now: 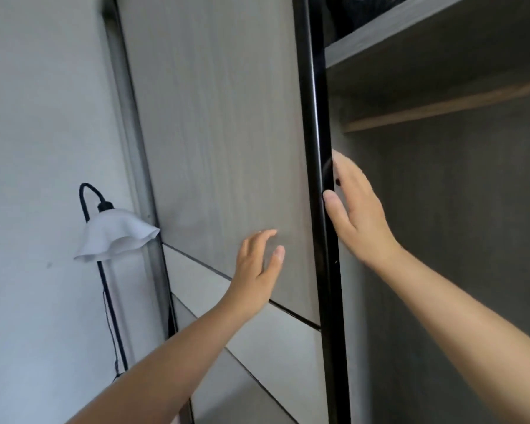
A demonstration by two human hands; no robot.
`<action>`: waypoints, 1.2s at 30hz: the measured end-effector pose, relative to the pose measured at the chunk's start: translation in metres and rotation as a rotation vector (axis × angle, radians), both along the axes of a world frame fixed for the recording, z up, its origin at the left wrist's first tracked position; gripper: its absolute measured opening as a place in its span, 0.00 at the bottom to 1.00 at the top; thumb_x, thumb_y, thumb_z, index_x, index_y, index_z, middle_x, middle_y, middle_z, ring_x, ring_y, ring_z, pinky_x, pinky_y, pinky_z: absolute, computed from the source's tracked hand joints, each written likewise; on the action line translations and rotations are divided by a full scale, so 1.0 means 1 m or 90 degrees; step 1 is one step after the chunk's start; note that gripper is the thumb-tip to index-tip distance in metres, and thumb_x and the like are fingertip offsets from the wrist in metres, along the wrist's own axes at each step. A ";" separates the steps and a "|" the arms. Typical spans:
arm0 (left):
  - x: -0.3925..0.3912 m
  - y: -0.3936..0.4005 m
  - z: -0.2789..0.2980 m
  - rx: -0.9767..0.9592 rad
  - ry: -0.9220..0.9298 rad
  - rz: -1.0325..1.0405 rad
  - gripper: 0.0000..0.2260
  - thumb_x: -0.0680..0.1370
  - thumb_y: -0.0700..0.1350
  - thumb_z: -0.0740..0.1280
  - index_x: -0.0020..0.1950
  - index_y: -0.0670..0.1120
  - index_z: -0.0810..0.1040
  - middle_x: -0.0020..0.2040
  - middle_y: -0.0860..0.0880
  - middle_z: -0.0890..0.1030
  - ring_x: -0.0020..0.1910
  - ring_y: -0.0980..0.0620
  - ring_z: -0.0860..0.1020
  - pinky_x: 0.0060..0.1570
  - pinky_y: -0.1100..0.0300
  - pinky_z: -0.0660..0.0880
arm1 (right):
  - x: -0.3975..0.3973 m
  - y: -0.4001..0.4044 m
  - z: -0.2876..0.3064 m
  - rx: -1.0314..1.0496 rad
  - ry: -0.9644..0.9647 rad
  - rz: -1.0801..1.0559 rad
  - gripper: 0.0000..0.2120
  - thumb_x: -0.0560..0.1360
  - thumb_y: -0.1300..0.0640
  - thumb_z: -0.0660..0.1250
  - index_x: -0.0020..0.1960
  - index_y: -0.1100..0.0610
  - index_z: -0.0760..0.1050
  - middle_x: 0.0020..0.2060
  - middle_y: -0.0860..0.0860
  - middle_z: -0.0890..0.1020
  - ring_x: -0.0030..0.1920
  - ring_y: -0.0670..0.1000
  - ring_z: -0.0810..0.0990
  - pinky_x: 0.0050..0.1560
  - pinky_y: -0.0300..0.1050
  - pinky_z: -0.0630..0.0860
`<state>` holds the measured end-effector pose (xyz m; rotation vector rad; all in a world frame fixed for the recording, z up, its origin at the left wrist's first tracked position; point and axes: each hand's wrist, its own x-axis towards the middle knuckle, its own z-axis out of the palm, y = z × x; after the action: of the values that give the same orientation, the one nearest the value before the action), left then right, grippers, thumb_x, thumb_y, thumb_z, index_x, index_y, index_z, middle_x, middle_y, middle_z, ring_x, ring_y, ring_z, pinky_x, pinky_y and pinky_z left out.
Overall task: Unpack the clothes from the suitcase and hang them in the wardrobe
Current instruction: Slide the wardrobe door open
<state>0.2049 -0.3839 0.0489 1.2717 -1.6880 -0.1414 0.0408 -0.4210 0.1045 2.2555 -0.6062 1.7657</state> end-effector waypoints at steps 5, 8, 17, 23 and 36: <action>0.012 -0.016 0.003 0.002 0.051 0.025 0.19 0.81 0.51 0.51 0.71 0.47 0.60 0.63 0.58 0.60 0.64 0.66 0.58 0.62 0.74 0.52 | 0.051 -0.040 0.010 0.004 -0.007 0.078 0.29 0.76 0.53 0.47 0.71 0.70 0.54 0.70 0.56 0.55 0.73 0.56 0.54 0.72 0.34 0.45; 0.026 -0.023 0.002 0.041 0.016 0.044 0.19 0.82 0.45 0.50 0.73 0.47 0.56 0.65 0.59 0.57 0.65 0.66 0.55 0.61 0.77 0.49 | 0.068 -0.061 0.008 0.017 0.018 0.097 0.27 0.75 0.50 0.45 0.70 0.61 0.44 0.68 0.50 0.48 0.70 0.54 0.44 0.69 0.29 0.36; 0.043 -0.052 -0.002 0.089 0.130 0.039 0.23 0.81 0.52 0.44 0.75 0.51 0.45 0.68 0.64 0.50 0.72 0.64 0.49 0.73 0.62 0.46 | 0.100 -0.091 0.013 0.126 0.018 0.133 0.30 0.76 0.43 0.53 0.68 0.43 0.36 0.73 0.49 0.38 0.71 0.43 0.36 0.71 0.42 0.38; 0.046 -0.063 -0.010 0.100 0.053 0.064 0.24 0.82 0.48 0.44 0.74 0.47 0.37 0.68 0.64 0.43 0.74 0.60 0.39 0.72 0.64 0.40 | 0.102 -0.086 0.012 0.141 0.012 0.148 0.32 0.79 0.54 0.56 0.75 0.56 0.40 0.75 0.49 0.50 0.72 0.41 0.49 0.63 0.28 0.46; 0.067 -0.051 0.007 0.166 -0.015 0.075 0.26 0.82 0.49 0.53 0.76 0.48 0.45 0.76 0.52 0.51 0.74 0.54 0.55 0.73 0.55 0.56 | 0.109 -0.074 0.005 0.093 -0.062 0.064 0.26 0.79 0.57 0.56 0.74 0.61 0.53 0.71 0.62 0.62 0.71 0.60 0.61 0.68 0.47 0.60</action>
<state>0.2723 -0.4346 0.0557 1.5688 -1.6480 -0.2845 0.1497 -0.4948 0.1096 2.3445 -0.6729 1.9479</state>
